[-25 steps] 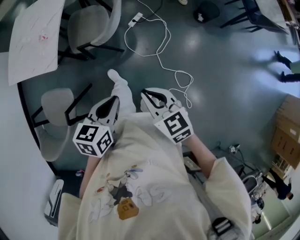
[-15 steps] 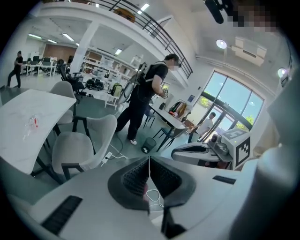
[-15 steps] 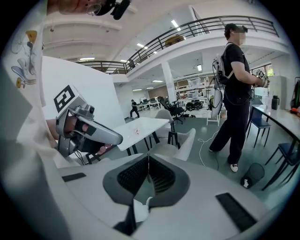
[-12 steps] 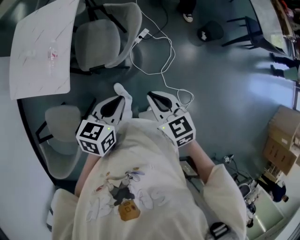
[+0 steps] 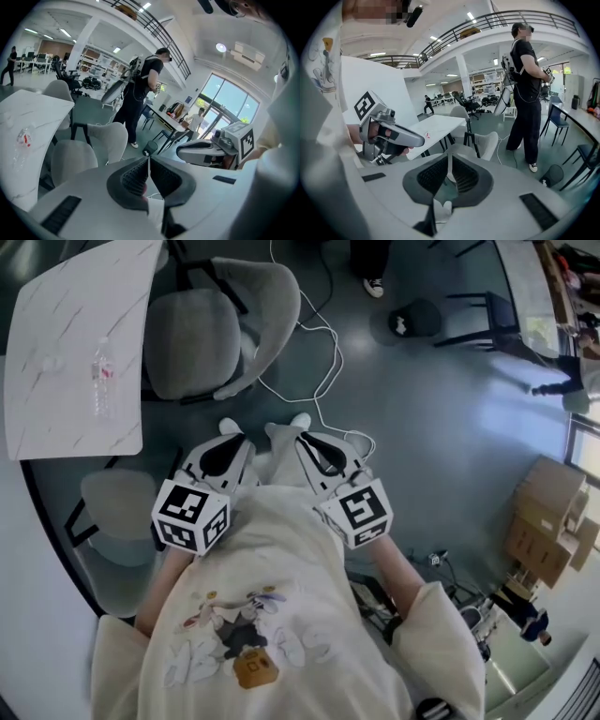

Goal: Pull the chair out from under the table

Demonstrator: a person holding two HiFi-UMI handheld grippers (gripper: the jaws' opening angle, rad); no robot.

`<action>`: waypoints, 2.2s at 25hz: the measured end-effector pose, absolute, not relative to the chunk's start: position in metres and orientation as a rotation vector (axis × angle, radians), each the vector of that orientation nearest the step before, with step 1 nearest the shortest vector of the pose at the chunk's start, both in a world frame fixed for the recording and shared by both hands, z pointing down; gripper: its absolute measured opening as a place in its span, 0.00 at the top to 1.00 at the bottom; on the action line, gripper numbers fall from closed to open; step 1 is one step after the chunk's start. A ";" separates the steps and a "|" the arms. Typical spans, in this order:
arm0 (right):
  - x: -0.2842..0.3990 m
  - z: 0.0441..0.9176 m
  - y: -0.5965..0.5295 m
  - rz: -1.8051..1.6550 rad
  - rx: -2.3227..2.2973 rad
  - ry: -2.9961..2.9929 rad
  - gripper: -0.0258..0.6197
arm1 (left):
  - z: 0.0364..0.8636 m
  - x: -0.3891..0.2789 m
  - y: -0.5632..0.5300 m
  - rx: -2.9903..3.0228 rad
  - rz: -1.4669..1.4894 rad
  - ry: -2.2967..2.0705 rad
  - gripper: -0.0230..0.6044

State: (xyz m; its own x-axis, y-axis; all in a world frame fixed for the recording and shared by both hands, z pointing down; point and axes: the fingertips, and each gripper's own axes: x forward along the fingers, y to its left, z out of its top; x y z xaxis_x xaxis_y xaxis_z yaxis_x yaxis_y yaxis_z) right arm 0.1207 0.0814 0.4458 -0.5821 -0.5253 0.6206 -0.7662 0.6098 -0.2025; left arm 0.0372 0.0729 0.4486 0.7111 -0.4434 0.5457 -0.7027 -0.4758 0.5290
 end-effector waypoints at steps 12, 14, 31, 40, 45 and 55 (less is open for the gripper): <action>0.098 0.407 0.083 0.682 0.858 -2.405 0.80 | 0.427 0.027 0.095 2.044 0.407 -1.017 0.91; 0.094 0.395 0.087 0.724 0.838 -2.426 0.79 | 0.421 0.028 0.104 2.010 0.423 -1.033 0.84; 0.076 0.345 0.074 0.925 1.102 -2.313 0.70 | 0.374 0.022 0.104 2.123 0.644 -0.871 0.63; 0.089 0.336 0.047 0.929 1.168 -2.283 0.62 | 0.384 0.043 0.077 2.201 0.748 -0.805 0.56; 0.105 0.336 0.035 0.901 1.172 -2.266 0.61 | 0.389 0.056 0.069 2.203 0.743 -0.796 0.56; 0.126 0.344 -0.008 0.920 1.126 -2.227 0.60 | 0.400 0.094 0.052 2.163 0.714 -0.815 0.56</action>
